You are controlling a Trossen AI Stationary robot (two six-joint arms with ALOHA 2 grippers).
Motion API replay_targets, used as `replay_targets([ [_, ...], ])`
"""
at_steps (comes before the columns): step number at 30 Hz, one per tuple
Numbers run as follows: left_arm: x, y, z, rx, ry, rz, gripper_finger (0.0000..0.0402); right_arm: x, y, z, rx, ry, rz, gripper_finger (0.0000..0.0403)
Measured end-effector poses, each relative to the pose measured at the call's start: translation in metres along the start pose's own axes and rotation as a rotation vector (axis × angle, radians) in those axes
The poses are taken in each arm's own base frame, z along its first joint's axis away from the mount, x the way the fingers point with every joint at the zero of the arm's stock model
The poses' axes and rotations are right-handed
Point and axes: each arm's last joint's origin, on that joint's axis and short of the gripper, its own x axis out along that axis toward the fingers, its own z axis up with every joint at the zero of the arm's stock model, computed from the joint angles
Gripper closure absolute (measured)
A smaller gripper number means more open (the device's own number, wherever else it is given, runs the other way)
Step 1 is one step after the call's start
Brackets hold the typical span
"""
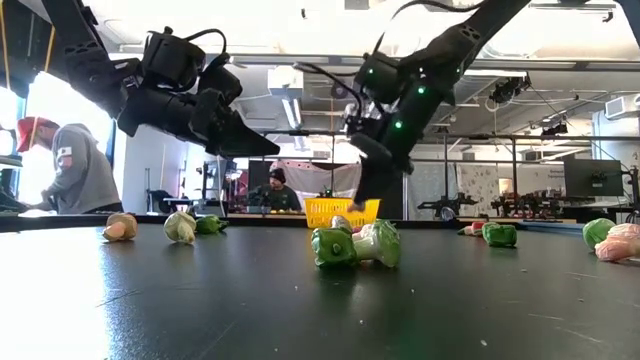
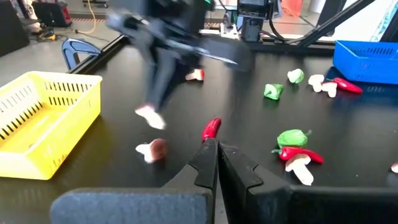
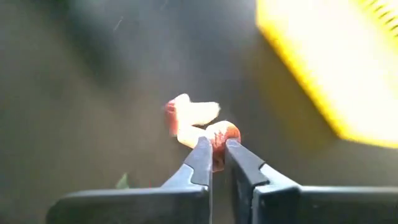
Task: Sort produce into baskets
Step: Put the top center brown mushroom into the yellow bin, then put the top left green chili into the yellow bin
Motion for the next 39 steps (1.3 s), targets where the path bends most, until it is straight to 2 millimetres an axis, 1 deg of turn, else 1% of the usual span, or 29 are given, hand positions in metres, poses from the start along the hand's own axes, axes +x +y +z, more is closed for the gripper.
replay_targets([
  [4, 0.0, 0.0, 0.0, -0.006, 0.0, 0.0, 0.0401, 0.0, -0.022, 0.012, 0.057, -0.111, -0.057, 0.038],
  [10, 0.0, 0.0, 0.0, -0.006, 0.0, 0.0, 0.0401, -0.002, -0.051, 0.027, 0.118, -0.263, -0.1, 0.0387],
  [15, 0.0, 0.0, 0.0, -0.006, 0.0, 0.001, 0.0401, -0.003, -0.073, 0.025, 0.16, -0.257, -0.137, 0.039],
  [19, 0.0, 0.0, 0.0, -0.006, 0.0, 0.008, 0.0401, -0.003, -0.084, 0.024, 0.179, -0.25, -0.128, 0.0386],
  [25, 0.0, 0.001, -0.001, -0.007, 0.008, 0.052, 0.0402, -0.003, -0.089, 0.023, 0.193, -0.246, -0.09, 0.0377],
  [29, 0.0, 0.002, -0.001, 0.027, 0.018, 0.056, 0.0401, 0.005, -0.088, 0.019, 0.191, -0.22, -0.075, 0.036],
  [34, 0.0, 0.0, -0.006, 0.075, 0.063, 0.048, 0.0401, 0.009, -0.083, 0.018, 0.179, -0.208, -0.077, 0.0311],
  [39, 0.002, 0.001, -0.011, 0.09, 0.187, 0.032, 0.0401, 0.008, -0.077, 0.022, 0.187, -0.249, -0.065, 0.0263],
])
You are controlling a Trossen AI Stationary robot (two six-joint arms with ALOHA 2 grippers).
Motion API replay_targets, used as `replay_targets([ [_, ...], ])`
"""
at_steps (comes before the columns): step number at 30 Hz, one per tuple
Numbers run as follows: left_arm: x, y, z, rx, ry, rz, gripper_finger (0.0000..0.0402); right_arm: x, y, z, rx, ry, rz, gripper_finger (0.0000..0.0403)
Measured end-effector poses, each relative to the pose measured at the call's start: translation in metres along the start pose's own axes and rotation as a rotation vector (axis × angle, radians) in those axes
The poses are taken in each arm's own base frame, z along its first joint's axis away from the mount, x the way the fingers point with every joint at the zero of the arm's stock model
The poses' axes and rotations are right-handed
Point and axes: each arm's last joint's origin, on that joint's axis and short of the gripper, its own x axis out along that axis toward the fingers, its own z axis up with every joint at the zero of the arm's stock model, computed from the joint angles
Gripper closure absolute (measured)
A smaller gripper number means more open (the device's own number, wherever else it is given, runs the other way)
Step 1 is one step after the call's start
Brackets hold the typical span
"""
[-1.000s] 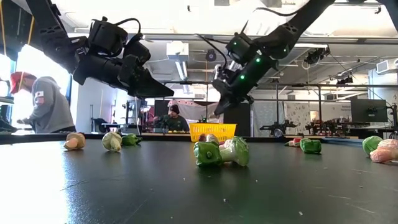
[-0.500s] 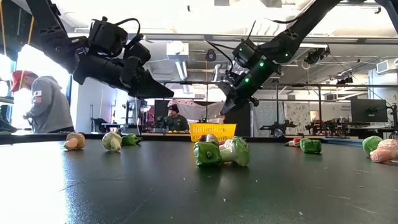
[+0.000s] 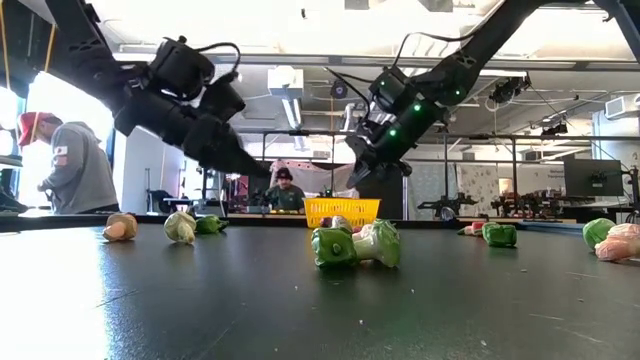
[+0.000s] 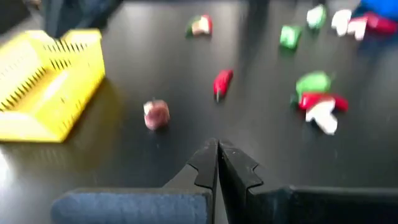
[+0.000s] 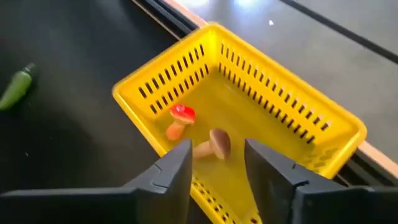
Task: Sort produce into baskets
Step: Put the top left green chili into the yellow bin
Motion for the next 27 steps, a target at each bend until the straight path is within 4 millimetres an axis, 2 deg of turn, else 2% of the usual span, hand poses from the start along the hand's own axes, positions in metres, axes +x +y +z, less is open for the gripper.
replay_targets([
  [5, -0.005, -0.006, 0.004, 0.027, 0.152, -0.051, 0.0401, 0.0, 0.003, 0.002, -0.031, -0.024, 0.003, 0.025],
  [11, -0.029, -0.025, 0.011, 0.024, 0.303, -0.129, 0.0401, -0.001, 0.022, 0.004, -0.121, -0.064, 0.043, 0.0282],
  [14, -0.04, -0.028, 0.012, 0.036, 0.36, -0.03, 0.0401, -0.002, 0.033, 0.003, -0.161, -0.068, 0.067, 0.0293],
  [19, -0.048, -0.015, 0.013, 0.09, 0.404, 0.214, 0.0401, -0.004, 0.047, 0.001, -0.21, -0.076, 0.095, 0.0296],
  [24, -0.046, 0.007, 0.002, 0.007, 0.442, 0.2, 0.0402, -0.004, 0.051, 0.002, -0.216, -0.093, 0.104, 0.0296],
  [27, -0.041, 0.018, -0.006, -0.024, 0.48, 0.249, 0.0396, -0.004, 0.051, 0.002, -0.216, -0.096, 0.105, 0.0296],
])
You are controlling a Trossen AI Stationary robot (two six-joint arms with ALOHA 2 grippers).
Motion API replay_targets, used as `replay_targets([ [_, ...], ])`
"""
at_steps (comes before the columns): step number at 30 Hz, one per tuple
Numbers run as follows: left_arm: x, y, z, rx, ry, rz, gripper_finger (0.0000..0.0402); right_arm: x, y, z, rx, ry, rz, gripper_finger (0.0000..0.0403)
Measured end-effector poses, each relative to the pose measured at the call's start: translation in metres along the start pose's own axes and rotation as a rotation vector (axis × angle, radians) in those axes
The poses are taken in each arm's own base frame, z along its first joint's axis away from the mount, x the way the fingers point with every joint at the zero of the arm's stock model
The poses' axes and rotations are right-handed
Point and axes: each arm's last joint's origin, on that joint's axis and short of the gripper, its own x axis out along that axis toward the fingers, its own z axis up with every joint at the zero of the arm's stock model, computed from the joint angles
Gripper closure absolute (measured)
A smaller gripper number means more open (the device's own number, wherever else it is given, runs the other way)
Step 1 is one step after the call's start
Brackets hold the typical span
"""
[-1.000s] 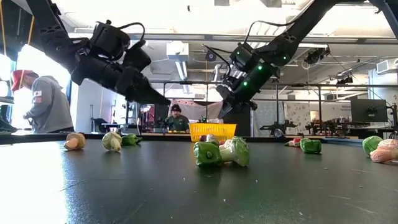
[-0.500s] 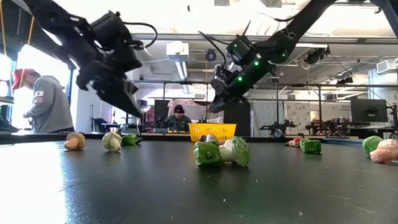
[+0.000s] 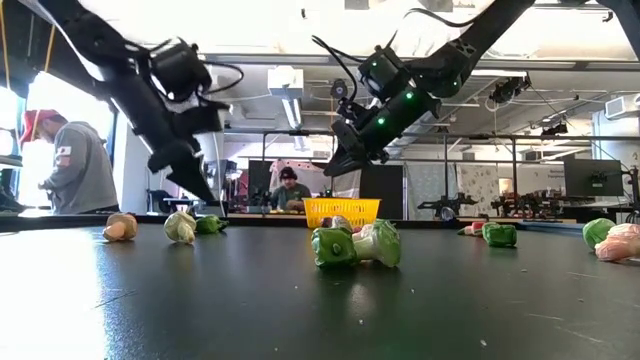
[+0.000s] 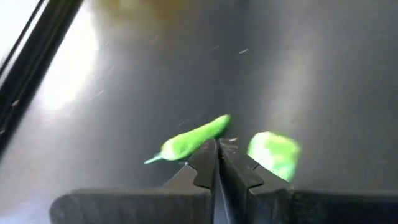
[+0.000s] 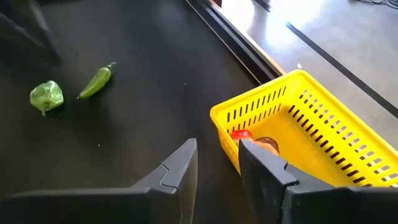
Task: Sort produce into baskets
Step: Put the top left green chili into the yellow bin
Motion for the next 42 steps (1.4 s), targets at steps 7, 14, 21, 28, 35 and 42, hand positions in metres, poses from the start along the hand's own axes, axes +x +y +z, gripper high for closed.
replay_targets([
  [7, 0.016, 0.004, -0.002, 0.119, 0.027, 0.039, 0.033, 0.0, 0.002, 0.0, 0.007, 0.0, 0.003, 0.0296],
  [14, 0.028, 0.009, -0.006, 0.228, 0.085, 0.137, 0.0264, 0.0, 0.007, 0.0, -0.003, -0.001, 0.014, 0.0296],
  [21, 0.034, 0.016, -0.011, 0.251, 0.117, 0.138, 0.0257, 0.0, 0.007, 0.0, -0.003, -0.001, 0.014, 0.0296],
  [28, 0.041, 0.014, -0.009, 0.298, 0.069, 0.088, 0.0257, 0.0, 0.007, 0.0, -0.002, 0.0, 0.015, 0.0296],
  [35, 0.041, 0.009, -0.006, 0.332, 0.029, 0.04, 0.0257, 0.0, 0.007, 0.0, 0.0, 0.0, 0.015, 0.0296],
  [42, 0.041, 0.01, -0.006, 0.341, 0.025, 0.036, 0.0257, 0.0, 0.007, 0.0, 0.001, -0.001, 0.015, 0.0296],
])
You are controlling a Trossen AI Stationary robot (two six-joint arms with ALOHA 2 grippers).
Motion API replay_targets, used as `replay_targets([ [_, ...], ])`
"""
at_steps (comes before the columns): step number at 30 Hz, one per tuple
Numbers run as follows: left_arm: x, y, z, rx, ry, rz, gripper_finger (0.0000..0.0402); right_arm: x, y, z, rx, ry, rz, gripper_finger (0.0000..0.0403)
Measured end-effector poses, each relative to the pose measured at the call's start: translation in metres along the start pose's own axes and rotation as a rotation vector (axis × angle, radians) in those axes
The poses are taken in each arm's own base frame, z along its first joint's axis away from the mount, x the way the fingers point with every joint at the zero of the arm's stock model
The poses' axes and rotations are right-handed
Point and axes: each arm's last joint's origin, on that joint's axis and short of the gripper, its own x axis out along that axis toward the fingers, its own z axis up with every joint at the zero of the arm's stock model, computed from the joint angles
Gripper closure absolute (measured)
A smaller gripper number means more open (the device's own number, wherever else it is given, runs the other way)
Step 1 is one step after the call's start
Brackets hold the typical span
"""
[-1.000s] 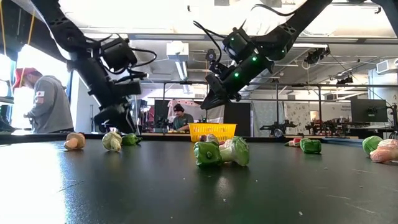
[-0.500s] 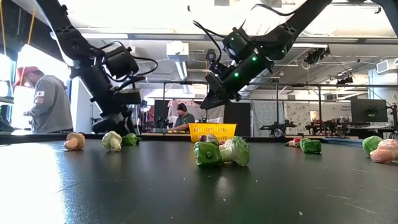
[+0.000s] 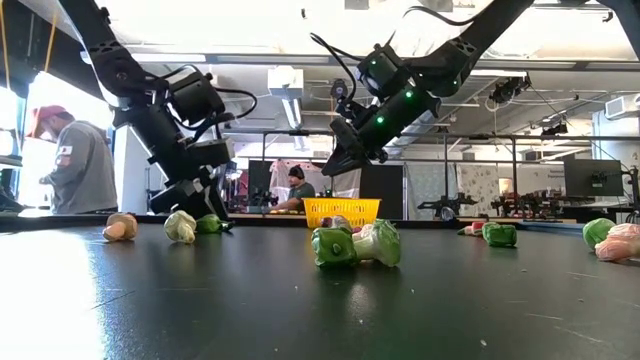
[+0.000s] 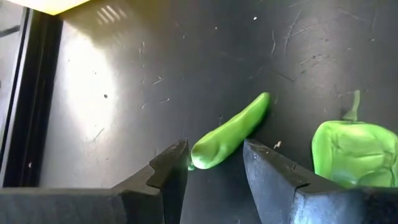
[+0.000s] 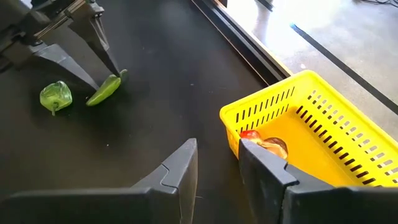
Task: Sort produce into baskets
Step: Put the top left green chili into the yellow bin
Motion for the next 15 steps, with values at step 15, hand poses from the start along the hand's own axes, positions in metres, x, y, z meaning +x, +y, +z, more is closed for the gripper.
replay_targets([
  [15, 0.0001, 0.0019, -0.0062, -0.117, -0.007, -0.088, 0.0311, -0.0001, 0.0043, -0.0007, 0.012, 0.007, 0.072, 0.0296],
])
